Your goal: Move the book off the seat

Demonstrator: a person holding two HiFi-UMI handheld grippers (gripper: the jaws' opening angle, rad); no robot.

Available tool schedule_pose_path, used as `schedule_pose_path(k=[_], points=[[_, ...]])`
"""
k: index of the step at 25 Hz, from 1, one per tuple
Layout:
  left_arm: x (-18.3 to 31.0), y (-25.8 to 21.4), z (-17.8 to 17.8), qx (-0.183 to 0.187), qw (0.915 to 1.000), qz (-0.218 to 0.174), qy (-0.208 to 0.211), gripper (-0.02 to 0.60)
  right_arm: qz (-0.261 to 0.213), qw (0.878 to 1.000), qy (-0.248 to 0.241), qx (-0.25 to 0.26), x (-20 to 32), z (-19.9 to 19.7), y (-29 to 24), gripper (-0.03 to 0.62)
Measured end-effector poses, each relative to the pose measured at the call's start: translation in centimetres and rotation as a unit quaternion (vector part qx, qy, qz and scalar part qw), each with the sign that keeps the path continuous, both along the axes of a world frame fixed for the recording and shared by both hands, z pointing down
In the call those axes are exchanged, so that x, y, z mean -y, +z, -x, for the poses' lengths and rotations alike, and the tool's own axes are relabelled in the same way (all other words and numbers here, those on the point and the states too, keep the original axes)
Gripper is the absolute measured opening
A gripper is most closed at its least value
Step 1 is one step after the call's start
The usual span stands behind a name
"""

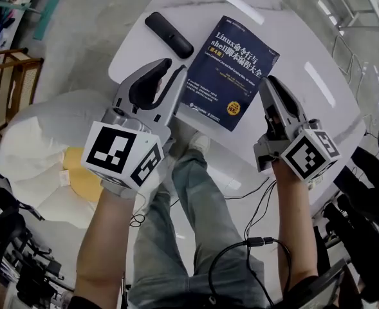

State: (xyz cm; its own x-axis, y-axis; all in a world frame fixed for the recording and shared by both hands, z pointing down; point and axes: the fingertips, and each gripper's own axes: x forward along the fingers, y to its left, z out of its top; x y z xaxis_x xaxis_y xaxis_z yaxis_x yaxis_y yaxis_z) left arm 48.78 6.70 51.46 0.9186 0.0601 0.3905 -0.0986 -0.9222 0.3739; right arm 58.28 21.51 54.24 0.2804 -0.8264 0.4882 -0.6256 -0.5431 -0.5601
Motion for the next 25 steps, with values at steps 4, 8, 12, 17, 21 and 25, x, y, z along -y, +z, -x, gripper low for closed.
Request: schedule_pose_path(k=[4,8,12,17,21,25], points=[[2.7,-2.6,4.9,-0.022,0.9986,-0.011,-0.047,0.006,-0.011,0.999,-0.051,-0.010,3.7,4.8,-1.9,0.056],[5.3,-5.7,10.8,-0.045,0.9949,-0.008,-0.089,0.005,-0.028,0.995,-0.097,-0.022,8.0,10.4,-4.0,0.033],[7.5,-8.5,17.4,-0.069,0.9899,-0.018,-0.123,0.005,-0.048,0.982,-0.176,-0.056,13.0,17.4,-6.8,0.026],[9.6,-12.5,27.6,-0.080,0.9793,-0.044,-0.181,0.005,-0.079,0.957,-0.266,-0.088,17.5,27.8,-11.6,0.022],[11.0,-16.4,36.7,-0.090,0.9646,-0.053,-0.242,0.005,-0.109,0.931,-0.334,-0.098,20.9,36.8,-16.5,0.019],[11.5,-19.9,45.1,-0.079,0.9550,-0.065,-0.278,0.005,-0.136,0.902,-0.394,-0.112,23.8,45.5,-21.2,0.015]])
